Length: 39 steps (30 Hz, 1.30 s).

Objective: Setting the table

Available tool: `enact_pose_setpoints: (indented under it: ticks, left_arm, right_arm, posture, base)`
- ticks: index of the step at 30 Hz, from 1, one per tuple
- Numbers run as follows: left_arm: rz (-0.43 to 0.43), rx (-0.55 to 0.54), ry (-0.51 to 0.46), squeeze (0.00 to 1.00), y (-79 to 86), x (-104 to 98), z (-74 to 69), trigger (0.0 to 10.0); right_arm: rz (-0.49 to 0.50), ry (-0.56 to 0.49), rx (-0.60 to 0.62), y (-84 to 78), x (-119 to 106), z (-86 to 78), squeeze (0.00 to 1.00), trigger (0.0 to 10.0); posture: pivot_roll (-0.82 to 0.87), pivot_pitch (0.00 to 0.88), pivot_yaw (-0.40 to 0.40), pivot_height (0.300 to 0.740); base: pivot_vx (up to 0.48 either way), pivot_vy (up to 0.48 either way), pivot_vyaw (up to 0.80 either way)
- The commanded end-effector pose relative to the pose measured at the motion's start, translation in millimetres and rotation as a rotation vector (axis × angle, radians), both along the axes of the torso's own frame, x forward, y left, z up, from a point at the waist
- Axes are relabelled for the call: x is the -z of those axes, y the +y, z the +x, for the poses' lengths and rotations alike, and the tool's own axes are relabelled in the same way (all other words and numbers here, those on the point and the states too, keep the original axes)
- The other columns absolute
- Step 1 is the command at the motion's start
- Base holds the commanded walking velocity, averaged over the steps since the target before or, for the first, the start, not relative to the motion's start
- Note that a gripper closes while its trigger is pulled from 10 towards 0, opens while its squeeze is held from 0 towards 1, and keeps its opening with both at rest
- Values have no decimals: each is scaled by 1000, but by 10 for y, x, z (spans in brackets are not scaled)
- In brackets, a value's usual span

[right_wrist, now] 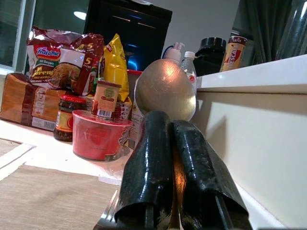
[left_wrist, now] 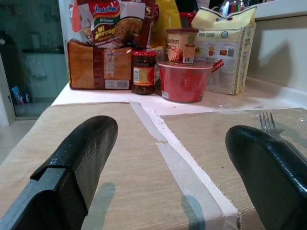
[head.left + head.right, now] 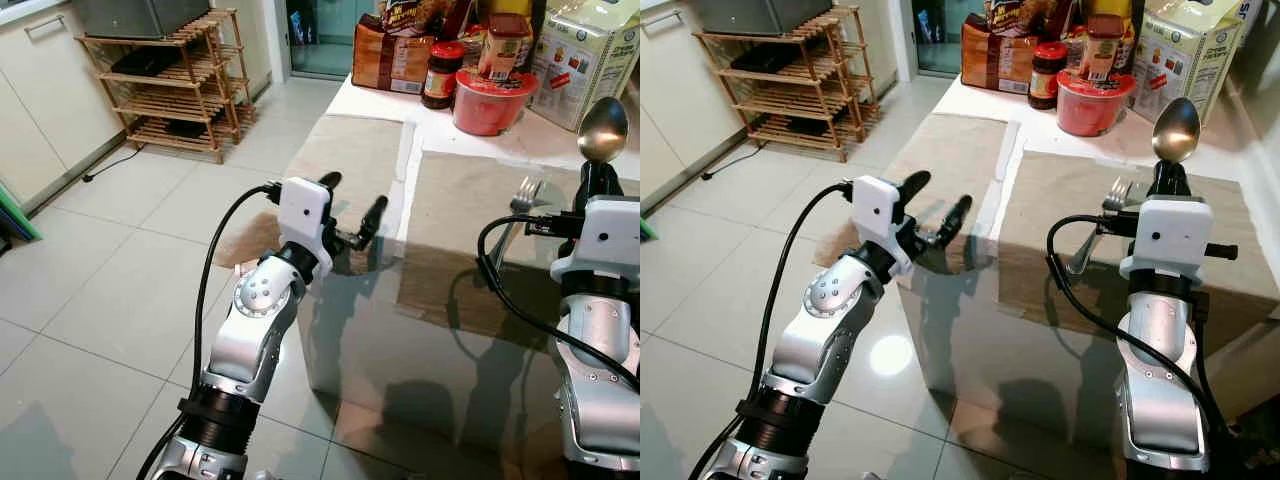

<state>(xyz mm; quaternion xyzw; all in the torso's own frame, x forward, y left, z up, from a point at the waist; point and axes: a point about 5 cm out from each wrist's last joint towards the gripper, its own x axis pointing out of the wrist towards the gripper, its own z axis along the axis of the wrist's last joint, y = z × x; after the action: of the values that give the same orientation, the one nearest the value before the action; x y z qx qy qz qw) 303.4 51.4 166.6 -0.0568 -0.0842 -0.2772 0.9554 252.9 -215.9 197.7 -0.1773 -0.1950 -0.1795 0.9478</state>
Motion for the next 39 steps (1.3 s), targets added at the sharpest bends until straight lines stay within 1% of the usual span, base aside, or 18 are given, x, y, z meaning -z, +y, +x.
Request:
enact_pose_setpoints:
  ticks: [1,6,7,12,18,27,33,39]
  left_arm:
    - [-6,-12,10,0,4,26,-9,10000]
    - [1,-18,16,0,-2,29,10,10000]
    - [13,-27,8,0,-1,24,22,10000]
    - [12,-30,5,0,-5,11,33,10000]
    - [31,-19,-4,0,-8,7,41,10000]
    - [19,10,-33,0,-30,-27,35,10000]
    - [18,29,-44,0,-53,-38,20,10000]
    - [2,51,-45,0,-56,-52,14,10000]
  right_arm:
    - [-2,-14,9,-7,-8,-5,0,0]
    - [-1,-14,3,-3,-8,5,0,0]
    - [0,-14,0,-1,-4,8,0,0]
    - [1,-13,-4,4,2,14,0,0]
    - [2,-7,-6,9,13,18,0,0]
    - [-11,13,-8,5,42,20,0,0]
    - [-10,12,-9,-7,44,18,0,0]
    - [-11,7,-13,0,29,35,0,0]
  posture:
    - [-58,0,70,740]
    - [-55,0,66,740]
    - [-54,0,65,740]
    - [-54,0,66,740]
    - [-55,0,66,740]
    - [-60,0,66,740]
    - [-60,0,65,740]
    - [-58,0,65,740]
  base:
    - [0,0,0]
    - [0,0,0]
    - [-364,0,0]
    - [-403,0,0]
    - [-317,0,0]
    - [0,0,0]
    - [0,0,-590]
    - [0,-419,-650]
